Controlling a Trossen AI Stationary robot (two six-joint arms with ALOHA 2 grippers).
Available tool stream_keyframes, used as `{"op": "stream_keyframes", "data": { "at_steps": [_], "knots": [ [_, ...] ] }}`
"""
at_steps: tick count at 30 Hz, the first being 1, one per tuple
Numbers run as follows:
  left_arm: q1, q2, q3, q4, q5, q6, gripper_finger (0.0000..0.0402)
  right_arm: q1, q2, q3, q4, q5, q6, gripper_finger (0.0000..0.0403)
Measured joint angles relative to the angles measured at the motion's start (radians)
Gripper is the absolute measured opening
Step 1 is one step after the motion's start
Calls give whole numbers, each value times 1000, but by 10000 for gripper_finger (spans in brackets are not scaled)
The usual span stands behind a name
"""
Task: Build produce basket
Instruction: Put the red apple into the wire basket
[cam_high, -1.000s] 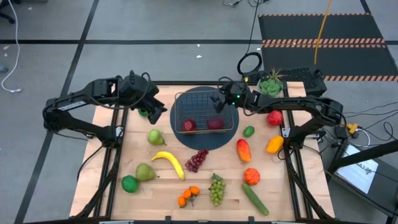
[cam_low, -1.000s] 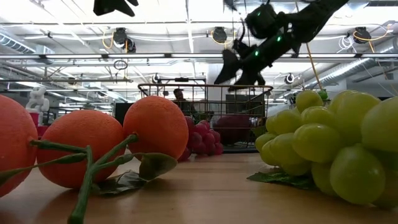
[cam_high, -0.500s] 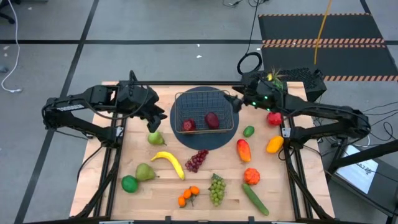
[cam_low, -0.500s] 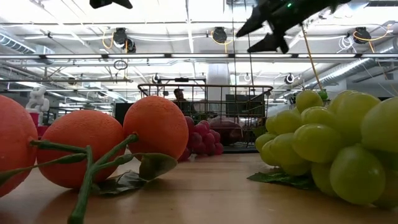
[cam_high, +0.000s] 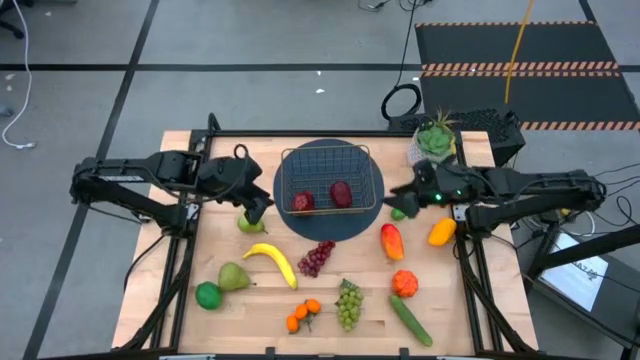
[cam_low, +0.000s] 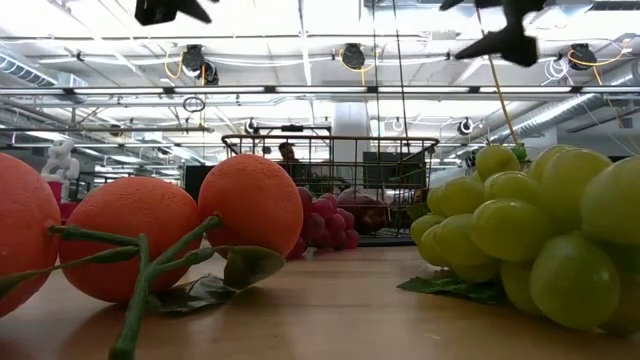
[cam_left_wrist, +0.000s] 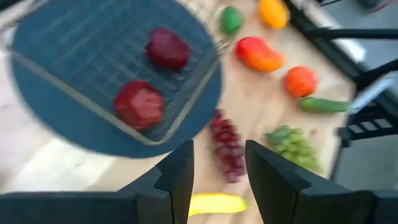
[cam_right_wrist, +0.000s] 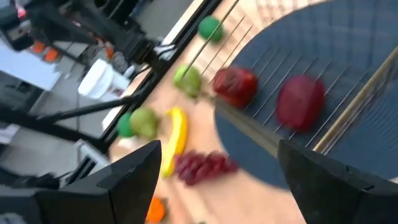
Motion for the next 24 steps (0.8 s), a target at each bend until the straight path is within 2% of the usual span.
{"op": "stream_keyframes", "data": {
  "at_steps": [5,14,24],
  "knots": [
    [-94,0,0,129,-20,-97,143,116,-18,0,-33,50,100,313],
    [-278,42,2,247,-204,-210,143,212,-21,0,-137,47,233,313],
    [-358,139,1,249,-220,-316,143,240,-39,0,-274,45,293,313]
  ]
}}
